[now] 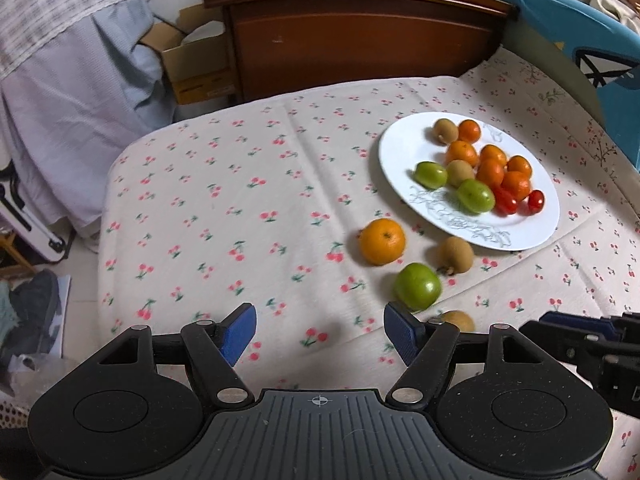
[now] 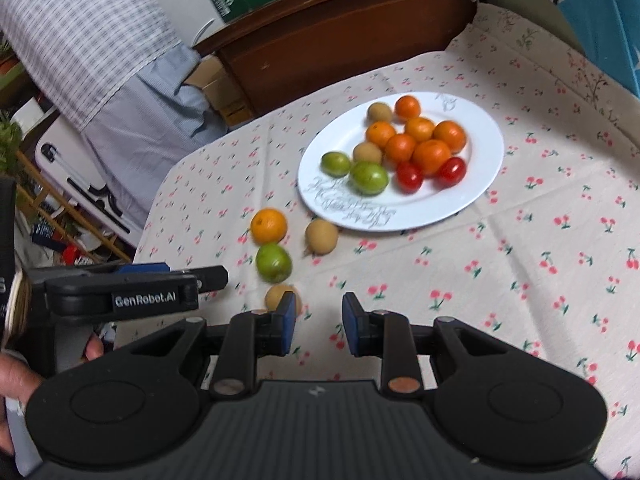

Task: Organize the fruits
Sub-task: 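Withdraw both open tools from the plate back to the fruit pile, then grasp a green fruit with the left tool while the right tool grasps a kiwi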

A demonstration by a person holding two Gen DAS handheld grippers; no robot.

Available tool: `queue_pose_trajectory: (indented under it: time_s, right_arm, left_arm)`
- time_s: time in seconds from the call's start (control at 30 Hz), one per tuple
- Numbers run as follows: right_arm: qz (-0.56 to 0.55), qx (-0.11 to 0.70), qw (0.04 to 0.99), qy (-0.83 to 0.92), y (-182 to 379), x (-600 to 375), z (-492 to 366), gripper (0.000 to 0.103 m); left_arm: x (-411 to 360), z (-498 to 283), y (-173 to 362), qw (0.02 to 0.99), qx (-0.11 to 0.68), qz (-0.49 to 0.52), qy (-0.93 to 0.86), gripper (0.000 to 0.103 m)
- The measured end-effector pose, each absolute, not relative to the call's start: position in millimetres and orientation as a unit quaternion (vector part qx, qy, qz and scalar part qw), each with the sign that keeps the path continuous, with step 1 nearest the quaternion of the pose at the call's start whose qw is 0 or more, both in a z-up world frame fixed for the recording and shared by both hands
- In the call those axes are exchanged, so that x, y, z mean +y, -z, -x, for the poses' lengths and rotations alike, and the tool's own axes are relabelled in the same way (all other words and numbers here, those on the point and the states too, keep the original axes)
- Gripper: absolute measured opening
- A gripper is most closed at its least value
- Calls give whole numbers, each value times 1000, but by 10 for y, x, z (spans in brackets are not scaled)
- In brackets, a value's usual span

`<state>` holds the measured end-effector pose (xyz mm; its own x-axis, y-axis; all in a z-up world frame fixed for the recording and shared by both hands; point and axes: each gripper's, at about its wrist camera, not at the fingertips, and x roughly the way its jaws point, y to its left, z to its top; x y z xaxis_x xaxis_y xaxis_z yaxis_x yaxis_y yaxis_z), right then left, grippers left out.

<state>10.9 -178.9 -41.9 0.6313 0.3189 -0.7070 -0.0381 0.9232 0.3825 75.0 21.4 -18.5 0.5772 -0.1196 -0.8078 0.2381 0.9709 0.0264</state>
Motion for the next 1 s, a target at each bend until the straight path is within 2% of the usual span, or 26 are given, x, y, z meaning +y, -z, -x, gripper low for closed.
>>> queue_pose_trajectory:
  time_s: [0.37,0.77,1.0]
  right_arm:
    - [-129,416,890,-137,554,-1516,-189,27]
    - [-102,416,894,-133,690,-1356,-321,27]
    - [-93,422,893,-130,670,-1361,-291,24]
  left_arm:
    - [478,-730,186,893,440,-30,94,71]
    - [440,-751,189,893,436,-15,113,70]
    - [325,-742,218,893,427,-14,141,67]
